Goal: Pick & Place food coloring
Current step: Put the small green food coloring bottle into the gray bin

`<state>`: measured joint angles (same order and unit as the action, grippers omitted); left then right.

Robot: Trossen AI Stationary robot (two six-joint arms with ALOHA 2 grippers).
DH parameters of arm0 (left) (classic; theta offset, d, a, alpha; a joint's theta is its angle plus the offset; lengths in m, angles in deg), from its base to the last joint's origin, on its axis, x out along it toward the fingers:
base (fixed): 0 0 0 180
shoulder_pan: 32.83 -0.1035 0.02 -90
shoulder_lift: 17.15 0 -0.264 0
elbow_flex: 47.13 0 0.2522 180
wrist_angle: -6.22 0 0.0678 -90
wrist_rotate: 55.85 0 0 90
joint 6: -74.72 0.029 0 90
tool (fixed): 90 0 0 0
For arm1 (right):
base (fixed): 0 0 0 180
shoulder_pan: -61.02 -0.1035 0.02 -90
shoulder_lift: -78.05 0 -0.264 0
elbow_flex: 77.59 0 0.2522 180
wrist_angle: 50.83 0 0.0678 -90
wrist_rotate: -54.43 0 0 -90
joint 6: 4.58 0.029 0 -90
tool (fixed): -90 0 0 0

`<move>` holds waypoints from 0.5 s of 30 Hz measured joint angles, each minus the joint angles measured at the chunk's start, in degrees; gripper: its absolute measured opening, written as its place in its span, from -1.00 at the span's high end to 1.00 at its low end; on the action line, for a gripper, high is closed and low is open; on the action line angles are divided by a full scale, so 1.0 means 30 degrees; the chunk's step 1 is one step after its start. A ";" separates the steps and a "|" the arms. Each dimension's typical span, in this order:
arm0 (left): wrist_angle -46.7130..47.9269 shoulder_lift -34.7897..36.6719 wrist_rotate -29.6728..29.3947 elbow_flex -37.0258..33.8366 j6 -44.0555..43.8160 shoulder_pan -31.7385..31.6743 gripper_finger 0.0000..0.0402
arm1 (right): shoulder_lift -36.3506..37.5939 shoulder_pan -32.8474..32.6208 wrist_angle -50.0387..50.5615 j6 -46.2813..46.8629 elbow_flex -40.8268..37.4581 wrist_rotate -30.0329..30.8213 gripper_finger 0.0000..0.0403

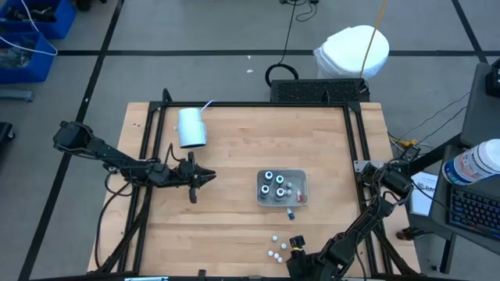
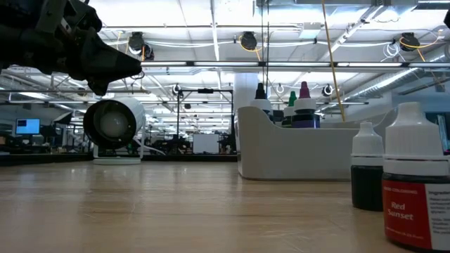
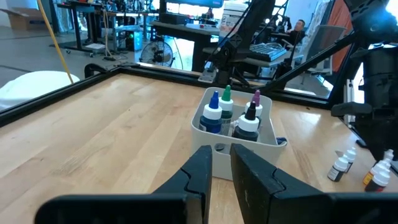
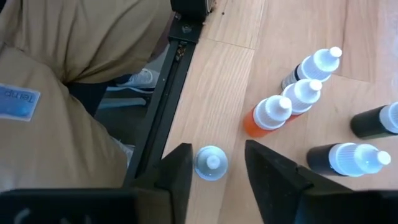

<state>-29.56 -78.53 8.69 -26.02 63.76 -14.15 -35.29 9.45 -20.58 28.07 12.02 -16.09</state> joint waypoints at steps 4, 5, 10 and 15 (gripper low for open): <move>0.0000 0.0000 0.0000 0.0000 0.0000 -0.0004 0.67 | 0.0000 0.0000 0.0011 0.0195 0.0000 -0.0041 0.55; 0.0006 0.0000 -0.0002 0.0000 -0.0017 -0.0002 0.67 | 0.0000 0.0007 0.0014 0.0184 0.0000 -0.0036 0.62; 0.0015 0.0000 0.0007 0.0000 -0.0455 -0.0007 0.67 | 0.0022 0.0000 -0.0008 0.0174 0.0000 -0.0038 0.80; 0.0022 0.0000 0.0015 0.0000 -0.0491 -0.0007 0.67 | 0.0414 0.0000 -0.0094 0.0384 -0.0006 -0.0597 0.79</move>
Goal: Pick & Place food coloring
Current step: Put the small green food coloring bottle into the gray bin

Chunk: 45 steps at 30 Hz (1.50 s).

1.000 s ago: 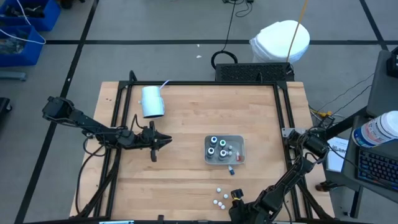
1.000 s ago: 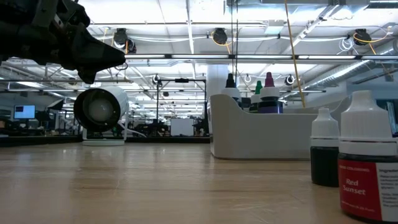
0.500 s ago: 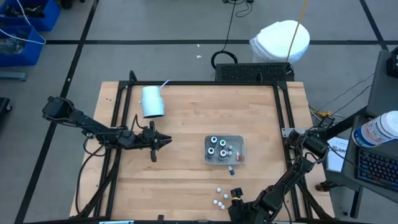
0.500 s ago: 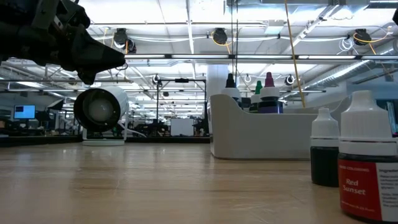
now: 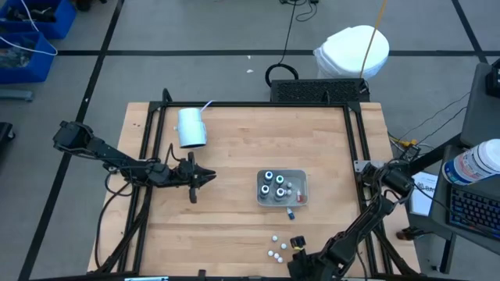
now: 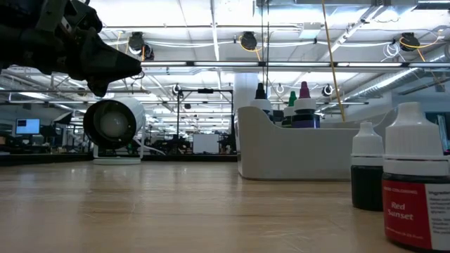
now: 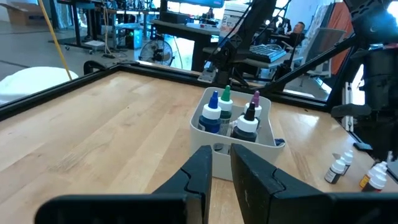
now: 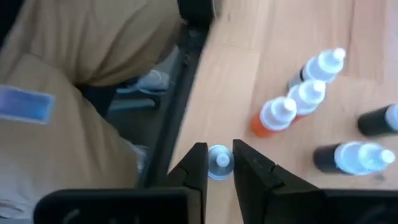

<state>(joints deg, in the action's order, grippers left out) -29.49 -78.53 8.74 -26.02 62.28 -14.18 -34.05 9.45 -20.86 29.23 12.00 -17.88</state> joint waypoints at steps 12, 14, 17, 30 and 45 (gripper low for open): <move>-0.0007 0.0000 -0.0015 0.0000 -0.0019 0.0001 0.67 | 0.5258 0.0697 0.2401 -0.0280 0.0006 0.3586 0.79; -0.0007 0.0000 -0.0022 0.0000 -0.0019 0.0007 0.67 | 0.6332 0.1049 0.3761 -0.0097 0.0006 0.5055 0.78; -0.0007 0.0003 -0.0026 0.0000 -0.0012 0.0000 0.67 | 0.7649 0.1751 0.6395 -0.0066 0.0006 0.6169 0.77; -0.0016 0.0004 -0.0040 0.0000 0.0090 0.0007 0.67 | 0.8589 0.6599 1.0694 0.0232 -0.0997 0.4994 0.77; 0.0131 0.0007 -0.0022 0.0000 0.0076 0.0007 0.67 | 1.1185 0.9203 0.4599 0.1072 -0.8603 0.4291 0.77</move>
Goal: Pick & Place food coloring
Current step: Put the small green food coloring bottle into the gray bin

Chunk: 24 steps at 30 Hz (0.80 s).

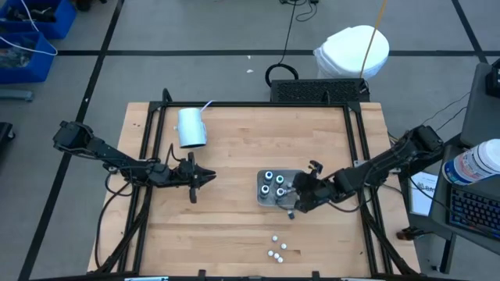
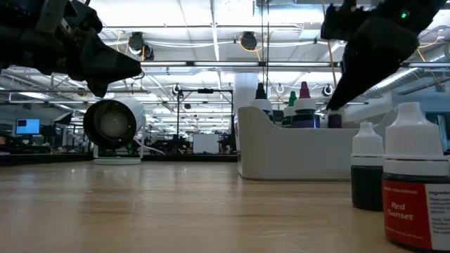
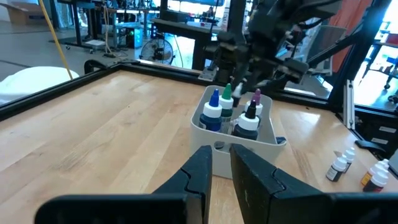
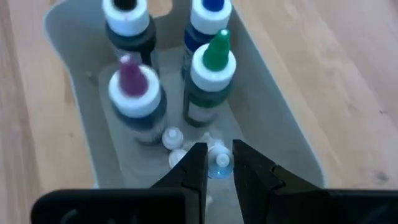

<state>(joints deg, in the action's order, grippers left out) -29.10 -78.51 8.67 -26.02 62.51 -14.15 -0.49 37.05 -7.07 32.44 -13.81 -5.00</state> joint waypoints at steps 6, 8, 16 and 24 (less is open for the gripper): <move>-0.0010 -0.0004 0.0007 0.0000 -0.0007 0.0000 0.67 | 0.0190 0.0904 -0.1921 -0.0052 -0.1740 -0.1802 0.77; 0.0034 0.0000 0.0000 0.0000 -0.0007 0.0000 0.67 | 0.0196 0.1048 -0.1934 -0.0052 -0.1939 -0.1793 0.76; 0.0029 0.0000 0.0000 0.0000 0.0000 0.0000 0.67 | 0.0189 0.1223 -0.1947 -0.0053 -0.2035 -0.1793 0.76; 0.0036 0.0000 0.0000 0.0000 0.0000 0.0000 0.67 | 0.0046 0.1223 -0.1963 -0.0475 -0.2035 -0.2966 0.76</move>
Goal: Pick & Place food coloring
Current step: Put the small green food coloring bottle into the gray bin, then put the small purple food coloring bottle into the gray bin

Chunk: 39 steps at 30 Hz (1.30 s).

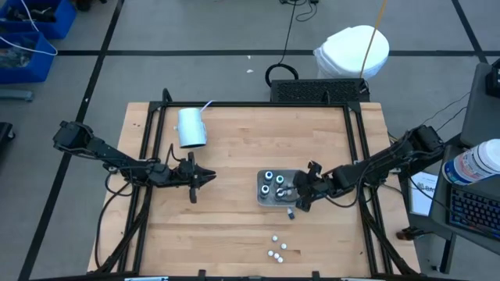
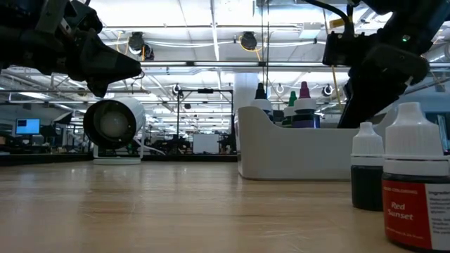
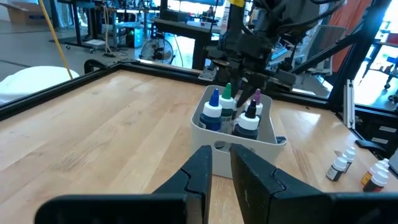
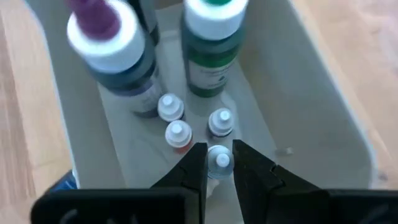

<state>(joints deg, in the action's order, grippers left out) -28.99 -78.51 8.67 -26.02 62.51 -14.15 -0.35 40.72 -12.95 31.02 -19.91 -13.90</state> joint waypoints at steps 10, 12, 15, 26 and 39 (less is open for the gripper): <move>0.0226 0.0000 -0.0007 0.0000 0.0000 0.0000 0.67 | -0.0091 0.0000 -0.0068 -0.0389 0.0000 0.0245 0.76; 0.0293 0.0000 -0.0015 0.0000 -0.0003 0.0000 0.67 | -0.0110 0.0000 -0.0128 -0.0479 0.0000 0.0234 0.76; 0.0299 0.0000 -0.0015 0.0000 -0.0002 0.0000 0.67 | -0.0258 0.0000 -0.0248 -0.0157 0.0000 0.0226 0.76; 0.0306 0.0000 -0.0022 0.0000 0.0000 -0.0007 0.67 | -0.0309 0.0000 -0.0322 -0.0801 -0.0007 0.0238 0.73; 0.0306 0.0000 -0.0022 0.0000 0.0000 0.0000 0.67 | -0.0309 0.0000 -0.0874 -0.0815 -0.0007 0.0233 0.43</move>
<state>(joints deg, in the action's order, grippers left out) -28.07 -78.51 8.61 -26.02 62.51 -14.15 -1.28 40.72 -15.58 28.57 -19.93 -13.20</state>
